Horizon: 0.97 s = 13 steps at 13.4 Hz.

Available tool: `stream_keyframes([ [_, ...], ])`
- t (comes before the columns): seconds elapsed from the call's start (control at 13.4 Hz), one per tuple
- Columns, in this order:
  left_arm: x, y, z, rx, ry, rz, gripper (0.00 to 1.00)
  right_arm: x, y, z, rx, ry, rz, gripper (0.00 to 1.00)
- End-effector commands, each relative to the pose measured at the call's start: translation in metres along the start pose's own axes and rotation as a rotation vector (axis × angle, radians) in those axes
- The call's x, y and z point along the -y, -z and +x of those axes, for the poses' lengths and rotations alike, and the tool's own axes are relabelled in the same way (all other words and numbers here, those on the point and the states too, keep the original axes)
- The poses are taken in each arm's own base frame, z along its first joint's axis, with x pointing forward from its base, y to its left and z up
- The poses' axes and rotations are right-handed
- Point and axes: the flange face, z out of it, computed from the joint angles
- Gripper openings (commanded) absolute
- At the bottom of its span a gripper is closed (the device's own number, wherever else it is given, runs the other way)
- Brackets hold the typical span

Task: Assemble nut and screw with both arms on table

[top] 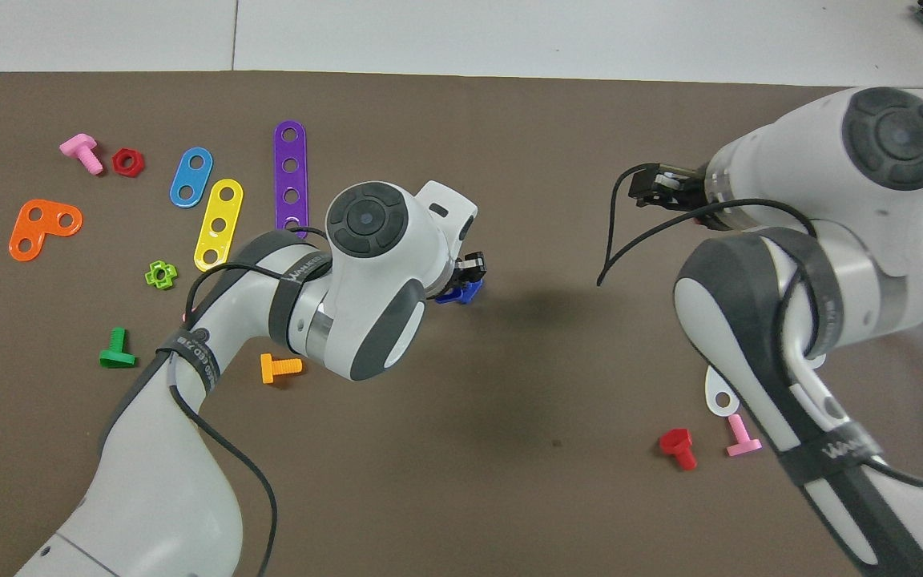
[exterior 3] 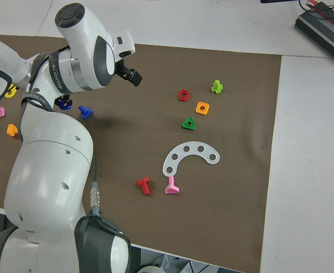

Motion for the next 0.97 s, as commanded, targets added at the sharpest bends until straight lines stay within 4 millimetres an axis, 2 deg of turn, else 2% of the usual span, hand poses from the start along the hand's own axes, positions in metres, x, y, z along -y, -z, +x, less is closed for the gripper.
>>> stream_keyframes([
  [0.0,-0.02,-0.008,-0.001,-0.005,0.039,-0.033,0.0,-0.047,0.03,0.001,0.007,0.058,0.011,1.0],
  [0.3,-0.027,-0.013,-0.005,-0.014,0.044,-0.043,0.0,-0.08,0.078,0.002,-0.002,0.088,0.005,1.0],
  [0.67,-0.021,-0.013,0.004,-0.041,0.05,-0.053,0.0,-0.083,0.118,0.002,-0.025,0.131,0.01,1.0],
  [0.89,-0.02,-0.021,0.004,-0.045,0.048,-0.047,0.0,-0.084,0.124,-0.006,0.006,0.146,0.002,1.0],
])
